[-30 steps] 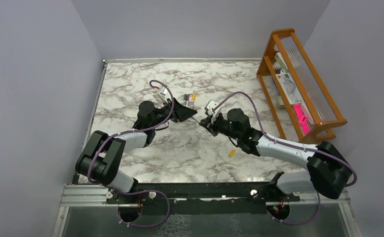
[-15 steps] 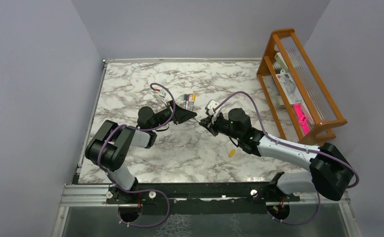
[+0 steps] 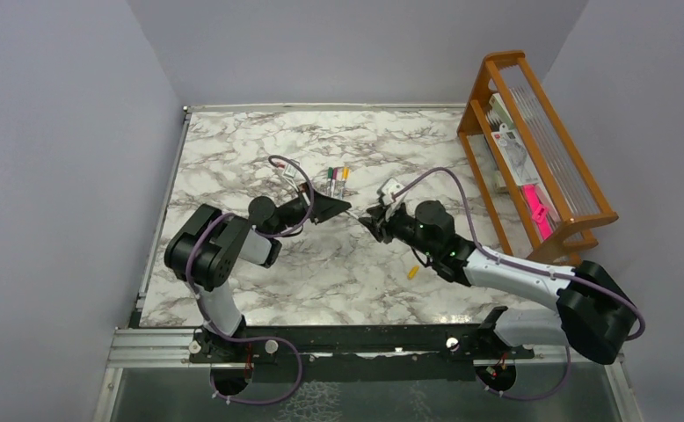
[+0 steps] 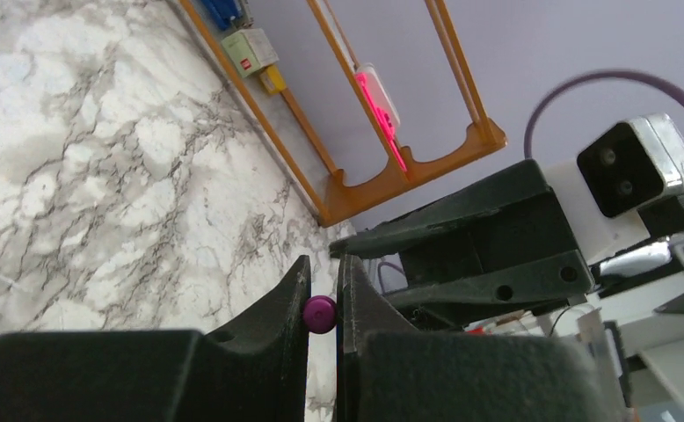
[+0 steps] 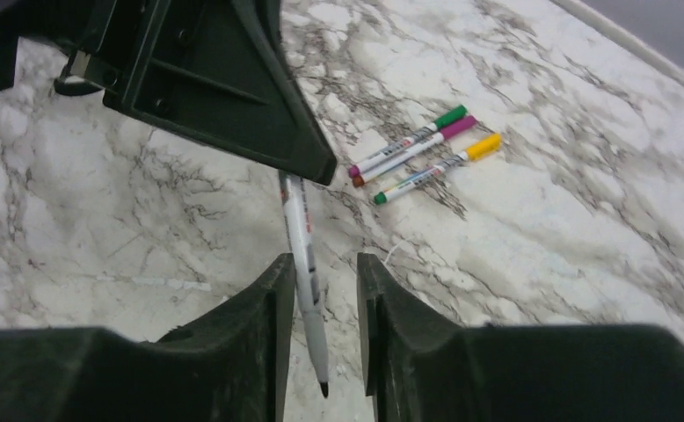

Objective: Insert the pens into the pen caps

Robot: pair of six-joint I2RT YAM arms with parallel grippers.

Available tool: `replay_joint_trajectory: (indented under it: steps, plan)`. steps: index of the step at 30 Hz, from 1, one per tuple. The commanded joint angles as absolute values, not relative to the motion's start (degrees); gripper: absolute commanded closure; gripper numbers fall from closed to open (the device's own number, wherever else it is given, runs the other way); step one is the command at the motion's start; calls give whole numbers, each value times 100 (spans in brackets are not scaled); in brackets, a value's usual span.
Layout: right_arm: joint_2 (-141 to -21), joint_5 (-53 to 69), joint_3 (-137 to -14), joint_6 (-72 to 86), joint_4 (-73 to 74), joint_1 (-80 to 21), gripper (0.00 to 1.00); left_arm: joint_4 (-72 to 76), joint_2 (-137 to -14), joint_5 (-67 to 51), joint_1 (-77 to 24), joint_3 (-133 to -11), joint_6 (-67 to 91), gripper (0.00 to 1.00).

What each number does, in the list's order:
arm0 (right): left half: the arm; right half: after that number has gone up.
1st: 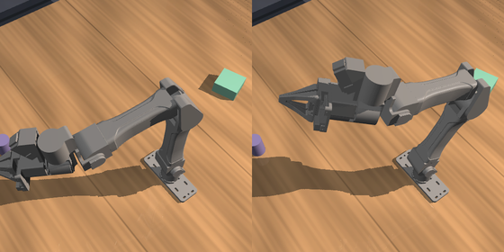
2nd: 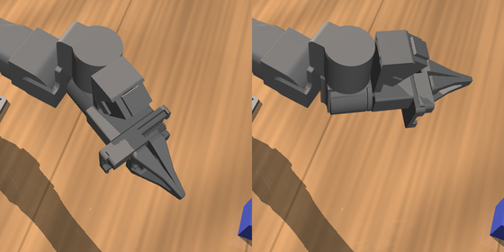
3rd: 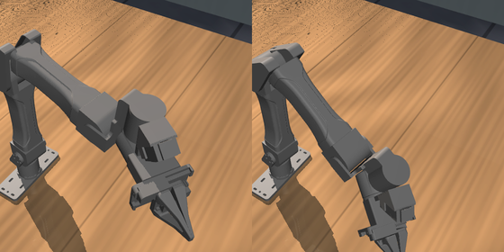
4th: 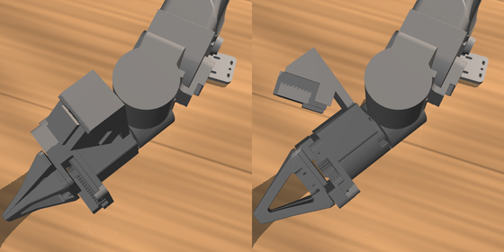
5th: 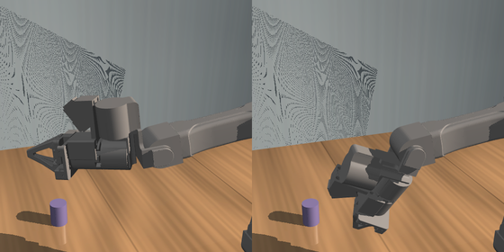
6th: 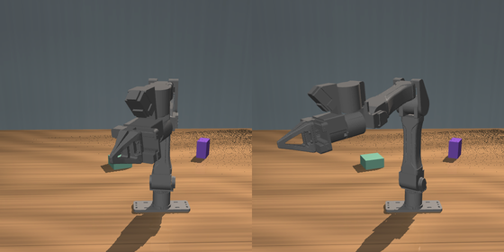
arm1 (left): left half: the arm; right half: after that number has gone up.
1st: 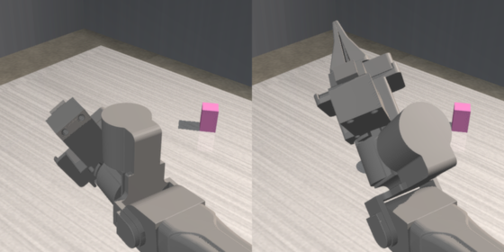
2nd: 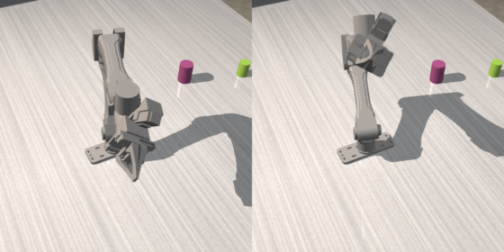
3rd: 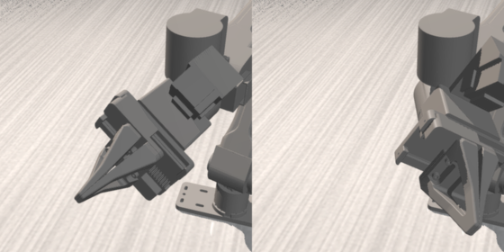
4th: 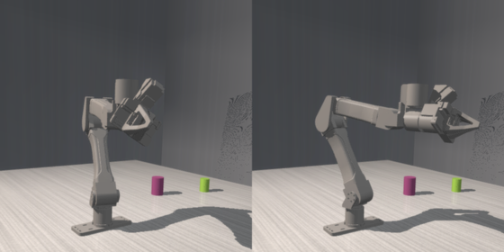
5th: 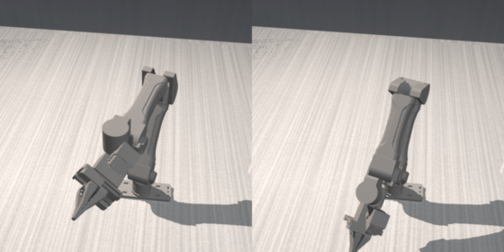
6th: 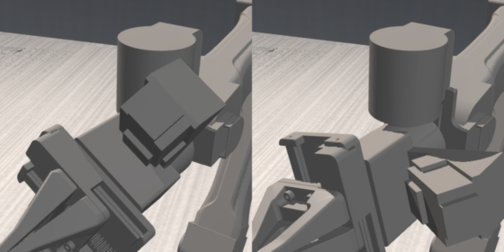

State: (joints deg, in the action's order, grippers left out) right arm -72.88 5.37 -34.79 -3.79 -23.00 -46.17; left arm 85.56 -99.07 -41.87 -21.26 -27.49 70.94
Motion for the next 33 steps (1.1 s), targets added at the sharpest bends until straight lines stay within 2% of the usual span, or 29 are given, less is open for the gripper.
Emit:
replay_joint_trajectory:
  steps: [1, 5, 9, 19, 28, 33]
  plan:
    - [-6644, -805, -2912, 388, -3716, -4568, 59, 10108, -10618, -3716, -2114, -2654, 8188, 100]
    - [-6146, -1153, -2339, 898, -4569, -4549, 46, 10108, -10586, -3214, -2157, -2647, 8452, 100]
    - [-5829, -796, -2003, 1183, -5159, -4451, 43, 10107, -10538, -3112, -2161, -2873, 9319, 100]
    - [-5613, -596, -1895, 1461, -5317, -4269, 43, 10112, -10789, -3258, -2203, -3364, 11543, 100]
    - [-5795, -362, -1961, 1517, -5464, -4192, 45, 10118, -10684, -3496, -2453, -3571, 12174, 100]
    - [-6134, -194, -2065, 1503, -5685, -4192, 51, 10119, -10645, -3484, -2627, -3630, 12233, 100]
